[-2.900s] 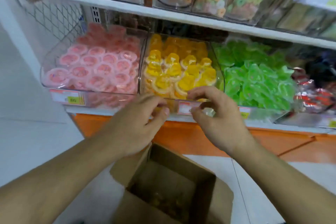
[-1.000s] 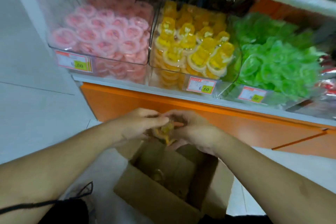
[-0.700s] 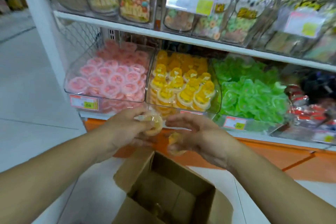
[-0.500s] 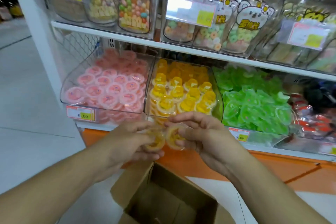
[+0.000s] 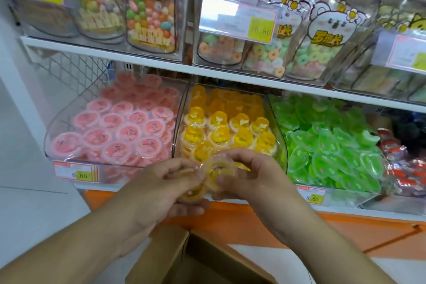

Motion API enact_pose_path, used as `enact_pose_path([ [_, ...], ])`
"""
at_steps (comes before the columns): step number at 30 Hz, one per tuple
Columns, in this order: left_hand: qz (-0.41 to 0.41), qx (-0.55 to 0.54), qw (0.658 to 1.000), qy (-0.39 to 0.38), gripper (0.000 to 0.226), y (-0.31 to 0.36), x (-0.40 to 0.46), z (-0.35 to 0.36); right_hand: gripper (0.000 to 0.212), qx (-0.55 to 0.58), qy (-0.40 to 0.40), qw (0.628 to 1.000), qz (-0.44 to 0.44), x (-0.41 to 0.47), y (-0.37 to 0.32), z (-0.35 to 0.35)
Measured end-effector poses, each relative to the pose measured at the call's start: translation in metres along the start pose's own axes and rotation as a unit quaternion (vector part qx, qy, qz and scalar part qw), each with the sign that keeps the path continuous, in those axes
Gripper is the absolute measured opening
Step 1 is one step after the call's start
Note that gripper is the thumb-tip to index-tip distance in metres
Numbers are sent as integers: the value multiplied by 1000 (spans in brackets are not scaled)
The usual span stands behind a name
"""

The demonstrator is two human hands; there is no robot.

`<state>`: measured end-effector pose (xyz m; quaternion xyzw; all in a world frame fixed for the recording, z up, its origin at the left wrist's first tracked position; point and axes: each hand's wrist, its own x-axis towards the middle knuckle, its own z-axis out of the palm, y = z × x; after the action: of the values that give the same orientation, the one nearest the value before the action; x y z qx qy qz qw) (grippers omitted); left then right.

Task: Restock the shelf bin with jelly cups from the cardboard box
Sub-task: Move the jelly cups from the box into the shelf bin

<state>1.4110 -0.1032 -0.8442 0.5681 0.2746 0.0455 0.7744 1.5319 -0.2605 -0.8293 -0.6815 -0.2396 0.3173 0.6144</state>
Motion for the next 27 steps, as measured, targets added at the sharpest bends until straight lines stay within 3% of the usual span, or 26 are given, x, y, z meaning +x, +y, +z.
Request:
enact_pose_path([
  [3,4,12,1000,-5,10,4,2,0,45,-188,11,982,-34,1,-3,1],
  [6,19,15,1000,-8,12,10,1,1,63,-241,-2,966,-92,1,-5,3],
  [11,40,32,999,-2,13,17,5,-2,62,-350,40,921,-167,4,-6,9],
  [15,61,7,998,4,16,25,11,-7,60,-374,84,903,-197,14,-11,15],
  [20,99,-40,992,68,14,46,29,-18,65,-423,163,866,-210,65,-23,9],
  [27,116,-78,988,67,12,48,50,-40,62,-440,217,860,-143,174,-31,0],
])
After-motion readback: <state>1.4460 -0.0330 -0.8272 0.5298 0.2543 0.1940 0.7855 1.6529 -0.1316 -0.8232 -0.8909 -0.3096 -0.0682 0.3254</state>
